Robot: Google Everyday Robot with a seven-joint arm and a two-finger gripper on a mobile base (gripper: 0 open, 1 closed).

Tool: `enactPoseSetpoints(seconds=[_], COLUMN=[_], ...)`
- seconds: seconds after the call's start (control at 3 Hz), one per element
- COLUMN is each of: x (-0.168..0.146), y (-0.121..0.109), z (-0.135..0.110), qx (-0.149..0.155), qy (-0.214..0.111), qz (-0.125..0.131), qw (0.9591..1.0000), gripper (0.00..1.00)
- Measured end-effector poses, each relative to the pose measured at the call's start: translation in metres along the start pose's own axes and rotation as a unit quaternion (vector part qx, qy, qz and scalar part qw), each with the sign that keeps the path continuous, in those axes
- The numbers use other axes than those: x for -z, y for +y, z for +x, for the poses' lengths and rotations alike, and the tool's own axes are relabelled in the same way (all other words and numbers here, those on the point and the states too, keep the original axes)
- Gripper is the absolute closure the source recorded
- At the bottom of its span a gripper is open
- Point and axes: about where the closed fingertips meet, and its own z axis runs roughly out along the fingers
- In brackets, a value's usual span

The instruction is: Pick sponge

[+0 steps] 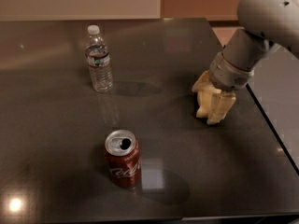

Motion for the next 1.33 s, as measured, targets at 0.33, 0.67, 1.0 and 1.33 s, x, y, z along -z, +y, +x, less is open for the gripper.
enactPoseSetpoints(seconds=[0.33,0.67,1.0,1.33], x=[0.007,0.028,0.054,0.095], y=[-0.003,-0.006,-0.007,-0.006], z=[-0.001,-0.011,-0.025,-0.043], qx=[-0.005,-0.009,-0.017,-0.029], qy=[-0.003,-0.012,-0.027,-0.056], qz=[0.01,0.027,0.041,0.054], qw=[0.9999,0.9995,0.9987,0.9965], gripper=[0.62,0.87,1.0,1.0])
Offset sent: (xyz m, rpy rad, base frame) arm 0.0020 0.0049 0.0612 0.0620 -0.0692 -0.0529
